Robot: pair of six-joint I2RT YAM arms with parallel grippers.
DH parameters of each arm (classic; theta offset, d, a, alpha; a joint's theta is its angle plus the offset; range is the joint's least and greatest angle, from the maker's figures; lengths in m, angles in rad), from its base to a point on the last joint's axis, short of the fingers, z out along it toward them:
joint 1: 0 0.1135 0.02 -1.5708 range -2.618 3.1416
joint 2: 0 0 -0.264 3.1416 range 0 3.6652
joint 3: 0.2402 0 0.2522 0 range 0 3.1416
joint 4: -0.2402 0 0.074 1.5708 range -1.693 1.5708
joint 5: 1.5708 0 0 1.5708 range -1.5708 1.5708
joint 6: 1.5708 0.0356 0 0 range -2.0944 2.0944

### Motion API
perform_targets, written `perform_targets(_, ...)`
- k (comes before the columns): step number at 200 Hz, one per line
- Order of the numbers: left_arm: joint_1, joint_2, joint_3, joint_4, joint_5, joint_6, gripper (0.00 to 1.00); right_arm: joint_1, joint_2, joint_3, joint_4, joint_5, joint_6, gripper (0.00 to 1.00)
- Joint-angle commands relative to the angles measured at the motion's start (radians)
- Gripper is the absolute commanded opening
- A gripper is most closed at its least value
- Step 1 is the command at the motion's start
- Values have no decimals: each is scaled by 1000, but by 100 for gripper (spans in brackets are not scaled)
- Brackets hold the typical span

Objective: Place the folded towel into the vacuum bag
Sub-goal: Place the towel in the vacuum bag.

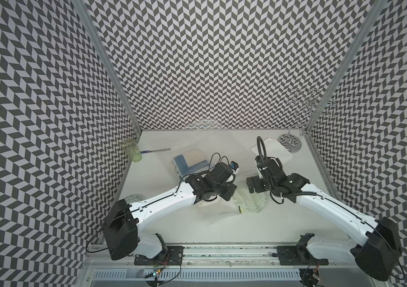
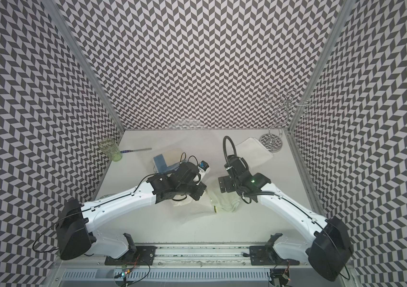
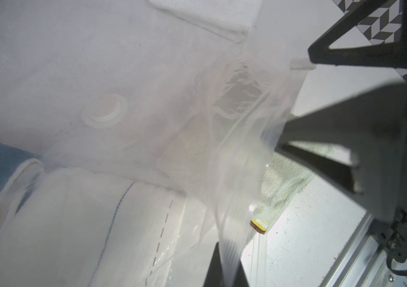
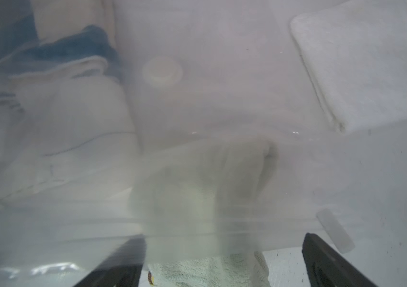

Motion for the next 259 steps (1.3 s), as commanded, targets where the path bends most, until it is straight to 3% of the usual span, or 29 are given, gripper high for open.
perform_targets(1,-20,20,1,38,18,-13,0,-20,-66,-16,-104,-67,216,83)
perform_targets(28,-33,48,17,41,14,-27,0,-20,-210,-148,-110,-161,390,77)
perform_targets(60,-49,67,37,40,11,-34,0,-19,-392,-402,58,-234,553,75)
perform_targets(109,-71,94,69,29,5,-33,0,-23,-423,-589,404,-261,664,69)
perform_targets(142,-87,114,82,27,2,-22,0,-24,-394,-622,543,-269,637,44)
perform_targets(161,-105,119,90,33,2,-13,0,-26,-368,-606,617,-199,604,25)
perform_targets(173,-119,118,95,35,7,-1,0,-37,-321,-567,644,-167,576,18)
perform_targets(207,-139,120,112,31,8,15,0,-86,-123,-482,724,-109,548,15)
perform_targets(245,-141,112,120,27,3,13,0,-197,8,-445,744,-189,427,14)
perform_targets(259,-141,119,119,35,2,13,0,-214,30,-418,705,-197,382,18)
